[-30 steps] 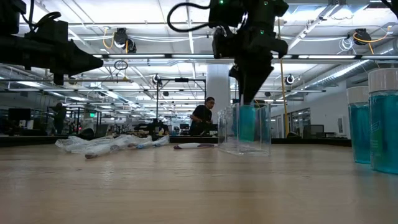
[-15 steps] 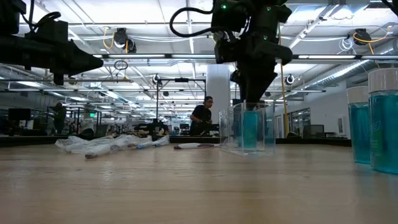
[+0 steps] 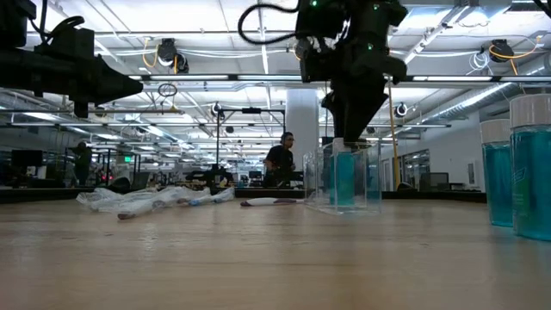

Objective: Pick & Place toothbrushing station
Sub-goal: Put the blue mouthwash into the transparent organizer

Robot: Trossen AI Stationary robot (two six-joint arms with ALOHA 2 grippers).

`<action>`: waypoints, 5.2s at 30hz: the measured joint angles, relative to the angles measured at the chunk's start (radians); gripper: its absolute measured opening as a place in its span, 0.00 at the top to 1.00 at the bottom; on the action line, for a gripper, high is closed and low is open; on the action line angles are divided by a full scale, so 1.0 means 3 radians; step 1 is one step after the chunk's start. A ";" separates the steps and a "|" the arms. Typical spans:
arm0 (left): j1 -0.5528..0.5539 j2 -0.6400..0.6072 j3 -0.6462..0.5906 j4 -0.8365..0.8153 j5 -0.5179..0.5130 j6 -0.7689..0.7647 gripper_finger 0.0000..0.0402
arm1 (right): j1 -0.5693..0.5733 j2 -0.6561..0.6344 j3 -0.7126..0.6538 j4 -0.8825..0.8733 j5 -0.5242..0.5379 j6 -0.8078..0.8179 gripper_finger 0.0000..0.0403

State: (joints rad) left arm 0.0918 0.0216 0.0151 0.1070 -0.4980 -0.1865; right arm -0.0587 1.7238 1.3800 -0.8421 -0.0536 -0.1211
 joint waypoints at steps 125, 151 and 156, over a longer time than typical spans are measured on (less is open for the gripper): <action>0.0000 0.0000 0.0000 0.0000 0.0000 0.0001 0.88 | 0.1013 -0.1907 -0.1455 0.1585 0.0874 0.0274 0.75; 0.0000 -0.0001 0.0001 0.0001 0.0000 0.0001 0.88 | 0.0032 -0.0427 0.0543 -0.0031 0.0496 -0.0366 0.75; 0.0001 0.0000 0.0001 0.0000 0.0000 0.0001 0.88 | -0.0048 -0.0150 0.0661 -0.0292 0.0426 -0.0445 0.75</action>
State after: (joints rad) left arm 0.0921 0.0214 0.0154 0.1070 -0.4980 -0.1864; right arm -0.0732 1.6789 1.5784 -0.9298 0.0741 -0.2545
